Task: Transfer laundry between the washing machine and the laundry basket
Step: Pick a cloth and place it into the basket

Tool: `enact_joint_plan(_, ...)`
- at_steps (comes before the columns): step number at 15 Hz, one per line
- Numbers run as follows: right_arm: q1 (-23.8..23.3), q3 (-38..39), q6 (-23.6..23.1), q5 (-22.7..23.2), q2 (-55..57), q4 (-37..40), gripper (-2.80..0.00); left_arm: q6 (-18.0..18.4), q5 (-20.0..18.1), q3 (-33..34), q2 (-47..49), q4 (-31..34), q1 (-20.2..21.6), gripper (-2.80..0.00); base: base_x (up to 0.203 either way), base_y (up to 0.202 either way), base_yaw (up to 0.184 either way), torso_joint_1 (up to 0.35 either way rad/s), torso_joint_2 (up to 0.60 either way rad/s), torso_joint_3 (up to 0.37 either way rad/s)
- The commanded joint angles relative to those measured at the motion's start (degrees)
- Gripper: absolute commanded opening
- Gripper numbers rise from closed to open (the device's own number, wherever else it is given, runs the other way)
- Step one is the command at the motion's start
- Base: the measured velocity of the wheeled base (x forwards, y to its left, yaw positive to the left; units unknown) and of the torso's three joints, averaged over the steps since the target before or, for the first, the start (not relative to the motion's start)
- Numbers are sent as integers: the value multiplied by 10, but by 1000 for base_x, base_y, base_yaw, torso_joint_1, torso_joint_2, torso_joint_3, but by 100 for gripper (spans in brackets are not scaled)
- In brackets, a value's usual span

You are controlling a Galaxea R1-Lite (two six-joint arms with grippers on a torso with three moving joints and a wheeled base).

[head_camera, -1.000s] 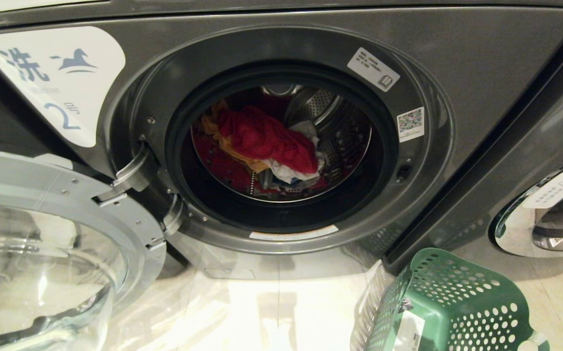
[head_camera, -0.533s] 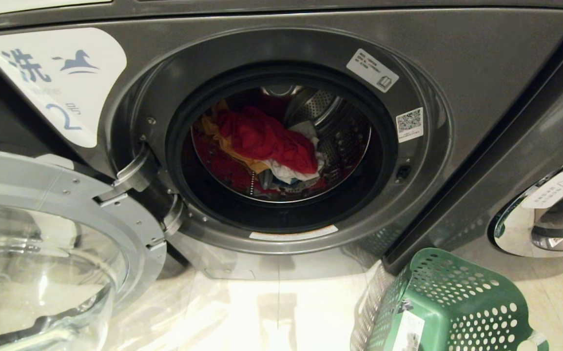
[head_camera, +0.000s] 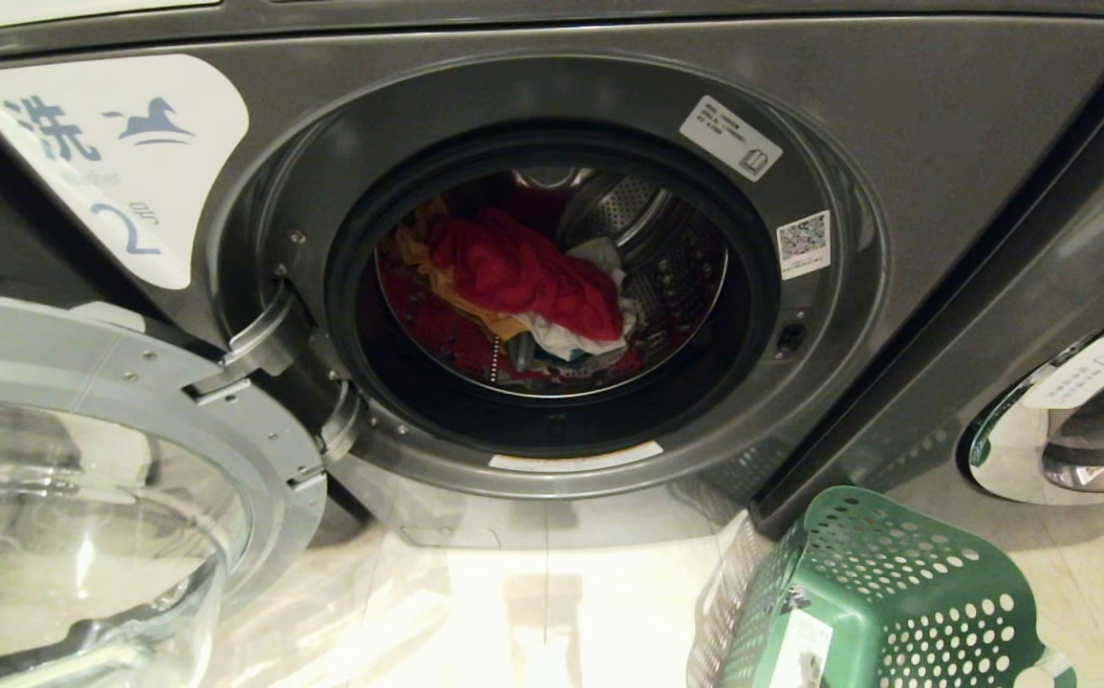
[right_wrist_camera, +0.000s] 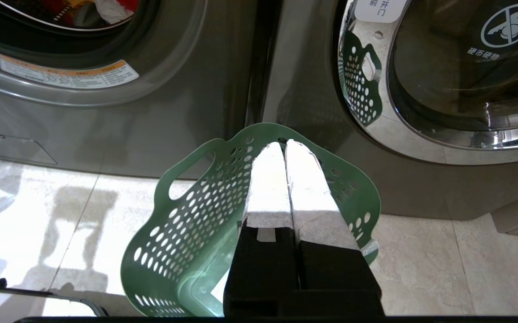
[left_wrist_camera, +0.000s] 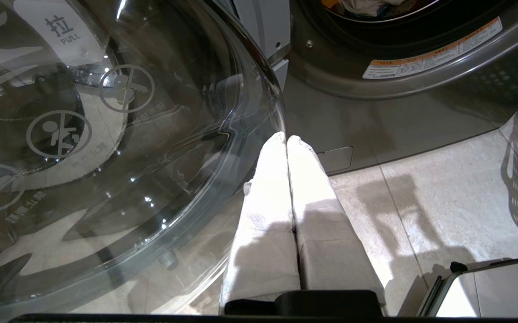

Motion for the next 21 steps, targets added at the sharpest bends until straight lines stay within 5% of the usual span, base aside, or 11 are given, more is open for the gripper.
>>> enact_joint_plan(1,0,19,3,-1,1,0,-280,1,0,1,0,0,0,-280,0,0,0,0,0,0)
enact_joint_plan(14,0,19,8,-3,2,2,-280,4,0,1,0,1,0,-280,0,0,4,0,0,0)
enact_joint_plan(21,0,19,8,-4,1,2,-280,3,0,1,0,1,0,-280,0,-6,166,3,3,4)
